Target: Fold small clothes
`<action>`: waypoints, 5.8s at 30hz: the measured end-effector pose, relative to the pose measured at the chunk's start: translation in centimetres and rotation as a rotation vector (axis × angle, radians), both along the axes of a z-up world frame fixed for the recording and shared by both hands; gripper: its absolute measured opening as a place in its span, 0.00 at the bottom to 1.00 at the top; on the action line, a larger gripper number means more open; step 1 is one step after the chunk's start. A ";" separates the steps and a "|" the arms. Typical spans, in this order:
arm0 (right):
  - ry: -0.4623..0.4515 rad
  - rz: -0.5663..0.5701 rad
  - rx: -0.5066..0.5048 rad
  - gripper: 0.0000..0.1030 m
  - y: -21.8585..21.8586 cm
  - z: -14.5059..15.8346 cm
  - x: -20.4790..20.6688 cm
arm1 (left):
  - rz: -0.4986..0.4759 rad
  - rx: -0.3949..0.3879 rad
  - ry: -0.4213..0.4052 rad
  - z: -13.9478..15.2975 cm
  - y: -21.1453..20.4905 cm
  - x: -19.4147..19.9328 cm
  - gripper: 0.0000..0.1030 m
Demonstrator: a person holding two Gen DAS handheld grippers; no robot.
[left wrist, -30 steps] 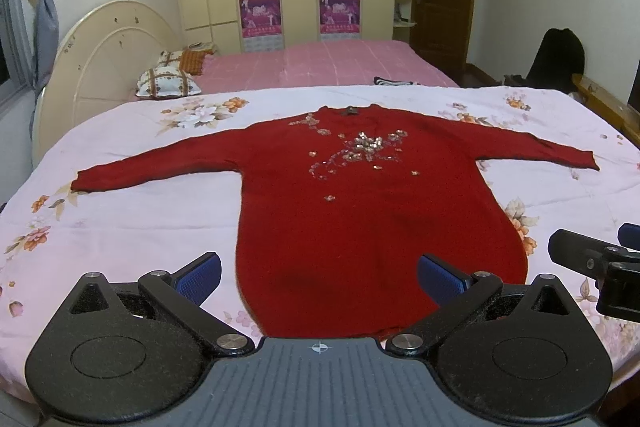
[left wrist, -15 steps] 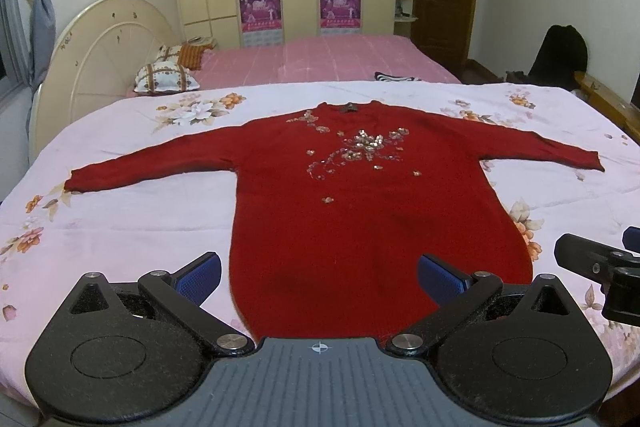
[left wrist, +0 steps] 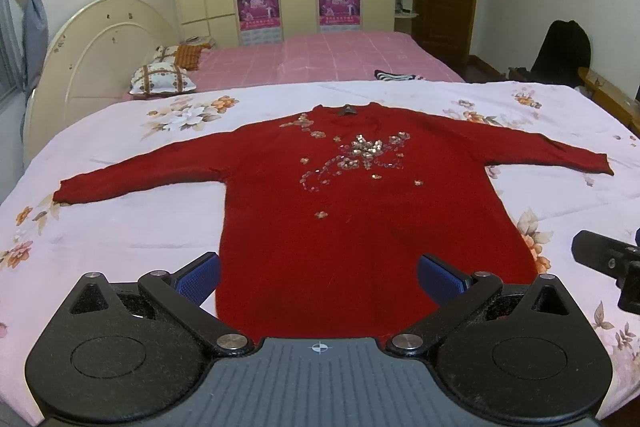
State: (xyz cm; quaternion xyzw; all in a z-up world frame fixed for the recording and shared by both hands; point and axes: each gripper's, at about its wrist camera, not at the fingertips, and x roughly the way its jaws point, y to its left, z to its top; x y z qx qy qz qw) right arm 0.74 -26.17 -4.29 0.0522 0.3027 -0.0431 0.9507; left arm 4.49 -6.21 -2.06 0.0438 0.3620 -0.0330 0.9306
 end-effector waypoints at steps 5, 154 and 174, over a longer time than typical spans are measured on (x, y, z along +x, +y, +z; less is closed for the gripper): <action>-0.002 -0.020 -0.010 0.99 -1.5 -0.2 1.6 | 0.003 0.003 0.005 -0.5 -1.1 2.0 1.00; 0.164 -0.051 0.171 0.17 -13.5 -15.1 32.0 | 0.324 -0.521 0.110 -17.1 9.5 35.4 0.03; 0.106 -0.041 0.189 0.41 -15.6 -11.9 29.9 | 0.240 -0.326 0.035 -13.9 7.3 33.8 0.04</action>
